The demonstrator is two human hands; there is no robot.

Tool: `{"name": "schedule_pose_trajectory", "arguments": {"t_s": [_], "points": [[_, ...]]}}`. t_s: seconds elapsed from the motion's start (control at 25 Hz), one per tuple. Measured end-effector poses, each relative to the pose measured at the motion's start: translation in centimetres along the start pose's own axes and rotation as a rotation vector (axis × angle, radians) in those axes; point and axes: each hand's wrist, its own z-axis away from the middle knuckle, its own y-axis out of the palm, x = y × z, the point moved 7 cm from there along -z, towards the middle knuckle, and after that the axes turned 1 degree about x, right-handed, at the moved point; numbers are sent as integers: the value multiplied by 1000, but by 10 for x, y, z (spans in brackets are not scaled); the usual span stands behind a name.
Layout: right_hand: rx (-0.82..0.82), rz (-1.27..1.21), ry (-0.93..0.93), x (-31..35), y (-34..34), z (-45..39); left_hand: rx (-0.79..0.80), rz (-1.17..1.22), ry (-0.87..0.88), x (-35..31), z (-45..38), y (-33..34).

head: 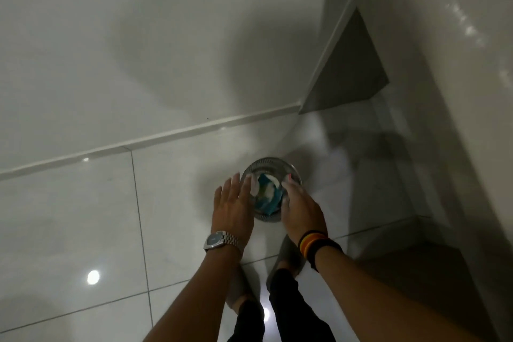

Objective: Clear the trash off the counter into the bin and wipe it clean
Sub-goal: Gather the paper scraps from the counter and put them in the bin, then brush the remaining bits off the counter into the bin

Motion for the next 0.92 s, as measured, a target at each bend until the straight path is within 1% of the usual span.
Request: {"name": "schedule_pose_trajectory", "arguments": {"t_s": [0.08, 0.16, 0.24, 0.32, 0.44, 0.52, 0.6, 0.68, 0.8, 0.92], "points": [[-24, 25, -41, 24, -24, 16, -42, -52, 57, -11, 4, -38], [-104, 42, -125, 63, -65, 33, -108, -98, 160, -32, 5, -99], [-212, 99, -212, 106, -116, 50, -191, -149, 246, -60, 7, -170], [-342, 135, -260, 148, -177, 71, -285, -188, 320, -91, 17, -249], [-493, 173, -246, 192, -259, 96, -395, -265, 431, -135, 35, -345], [-563, 192, -200, 209, -306, 108, -434, -323, 489, -163, 42, -392], [-608, 204, -136, 213, -347, 111, -457, -349, 534, -189, 39, -422], [-632, 209, -82, 206, -383, 111, -465, -353, 584, -215, 33, -436], [-662, 155, -19, 171, -430, 108, -419, -316, 653, -258, 18, -432], [-702, 116, 55, 120, -476, 94, -357, -302, 715, -307, -11, -420]]}}
